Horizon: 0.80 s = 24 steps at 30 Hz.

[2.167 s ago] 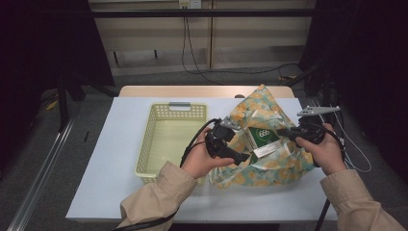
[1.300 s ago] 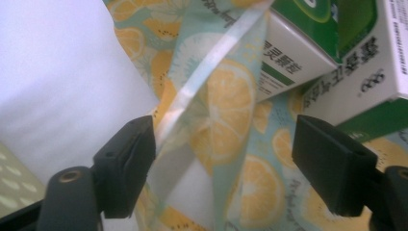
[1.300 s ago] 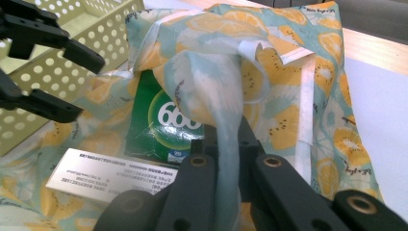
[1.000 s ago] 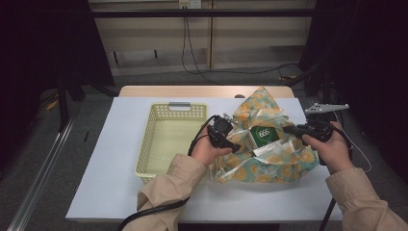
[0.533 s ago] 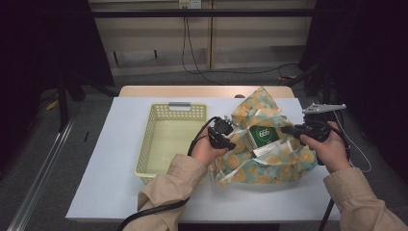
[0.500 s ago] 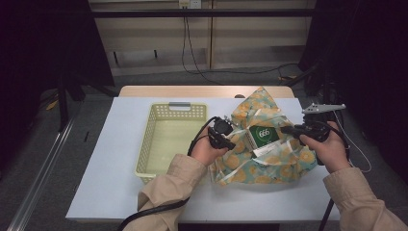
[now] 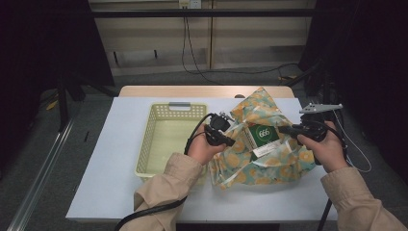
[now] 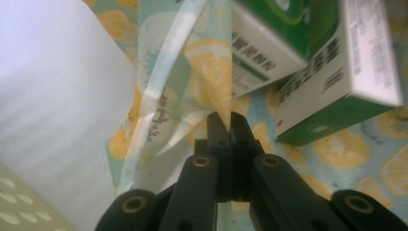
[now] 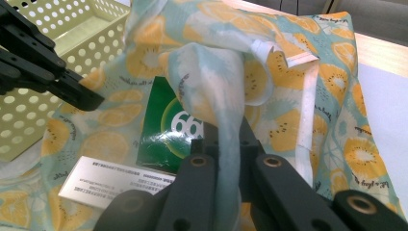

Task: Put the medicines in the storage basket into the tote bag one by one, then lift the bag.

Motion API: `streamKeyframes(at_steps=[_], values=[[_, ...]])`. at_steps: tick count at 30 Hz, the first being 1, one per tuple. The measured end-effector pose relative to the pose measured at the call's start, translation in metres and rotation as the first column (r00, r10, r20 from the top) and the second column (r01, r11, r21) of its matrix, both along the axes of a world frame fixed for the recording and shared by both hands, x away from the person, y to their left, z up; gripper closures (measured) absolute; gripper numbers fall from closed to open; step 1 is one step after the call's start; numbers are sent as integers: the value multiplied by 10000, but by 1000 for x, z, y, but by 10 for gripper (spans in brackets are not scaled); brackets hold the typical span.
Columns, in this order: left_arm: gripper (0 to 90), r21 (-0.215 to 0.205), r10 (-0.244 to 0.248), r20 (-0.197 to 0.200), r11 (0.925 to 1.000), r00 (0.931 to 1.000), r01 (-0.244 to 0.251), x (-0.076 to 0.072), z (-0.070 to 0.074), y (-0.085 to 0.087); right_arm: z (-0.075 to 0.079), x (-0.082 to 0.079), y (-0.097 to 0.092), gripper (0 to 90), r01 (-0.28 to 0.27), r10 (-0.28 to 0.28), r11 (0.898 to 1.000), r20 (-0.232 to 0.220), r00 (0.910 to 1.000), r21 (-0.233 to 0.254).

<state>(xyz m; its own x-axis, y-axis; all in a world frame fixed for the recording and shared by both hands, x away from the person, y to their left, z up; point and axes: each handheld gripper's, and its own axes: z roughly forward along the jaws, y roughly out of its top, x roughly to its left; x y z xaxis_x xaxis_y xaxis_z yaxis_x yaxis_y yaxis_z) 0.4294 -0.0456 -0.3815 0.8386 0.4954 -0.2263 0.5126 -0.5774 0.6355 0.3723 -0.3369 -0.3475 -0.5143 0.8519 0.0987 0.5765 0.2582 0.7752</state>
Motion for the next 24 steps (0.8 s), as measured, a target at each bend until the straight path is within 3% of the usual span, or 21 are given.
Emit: streamKeyframes(at_steps=[10, 24], values=[[900, -724, 284, -189, 9969, 9994, -297, 1, 27, 10, 6, 2, 5, 887, -51, 51, 10000, 136, 9999, 0], [900, -987, 294, 192, 9947, 9994, -273, 4, 70, 10, 22, 2, 3, 887, 29, -31, 10000, 445, 9990, 47]])
